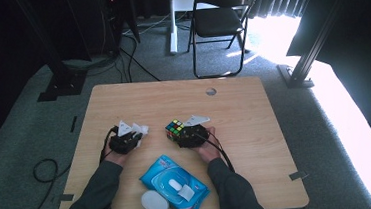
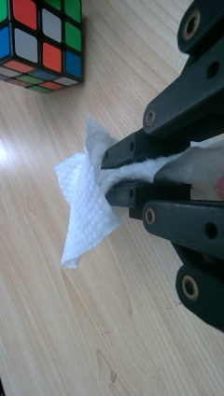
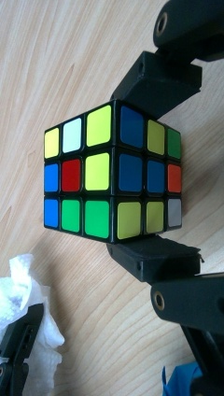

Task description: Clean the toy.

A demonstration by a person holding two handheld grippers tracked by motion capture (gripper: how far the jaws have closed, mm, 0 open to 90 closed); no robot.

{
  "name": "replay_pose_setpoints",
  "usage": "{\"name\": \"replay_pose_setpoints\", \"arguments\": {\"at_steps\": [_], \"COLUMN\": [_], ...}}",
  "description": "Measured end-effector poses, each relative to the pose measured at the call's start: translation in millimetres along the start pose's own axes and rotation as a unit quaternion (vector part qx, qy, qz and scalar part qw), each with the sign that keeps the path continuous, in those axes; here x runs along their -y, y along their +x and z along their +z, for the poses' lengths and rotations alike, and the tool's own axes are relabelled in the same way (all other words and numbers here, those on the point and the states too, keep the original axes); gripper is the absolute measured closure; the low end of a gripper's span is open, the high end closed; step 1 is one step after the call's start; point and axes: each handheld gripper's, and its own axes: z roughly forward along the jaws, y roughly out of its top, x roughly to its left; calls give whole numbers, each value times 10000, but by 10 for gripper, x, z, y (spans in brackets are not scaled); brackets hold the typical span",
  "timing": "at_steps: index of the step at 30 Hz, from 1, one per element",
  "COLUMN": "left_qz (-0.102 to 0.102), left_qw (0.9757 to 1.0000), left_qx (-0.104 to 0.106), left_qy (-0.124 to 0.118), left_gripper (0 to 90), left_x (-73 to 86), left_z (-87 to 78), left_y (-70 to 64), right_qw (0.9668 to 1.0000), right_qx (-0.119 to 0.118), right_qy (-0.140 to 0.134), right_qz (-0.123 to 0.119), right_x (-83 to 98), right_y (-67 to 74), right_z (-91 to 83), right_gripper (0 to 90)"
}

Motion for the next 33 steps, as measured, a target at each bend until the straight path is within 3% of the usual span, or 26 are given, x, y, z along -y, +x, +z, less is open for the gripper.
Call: {"name": "replay_pose_setpoints", "arguments": {"at_steps": [11,20,28,33], "left_qz": [-28,-131,-250,-310], "left_qw": [9998,9992,9990,9989], "left_qx": [-15,91,217,268], "left_qy": [186,358,297,229], "left_gripper": [783,638,529,470], "left_x": [41,69,71,50], "left_z": [57,97,75,21], "left_y": [15,28,43,62], "right_qw": [10000,9998,9999,9996], "right_qx": [33,73,40,70], "right_qy": [-17,44,67,211], "right_qz": [-36,-177,-147,-154], "right_x": [44,72,92,129], "right_y": [3,14,9,-17], "right_z": [-4,1,4,-10], "right_gripper": [343,341,320,242]}}
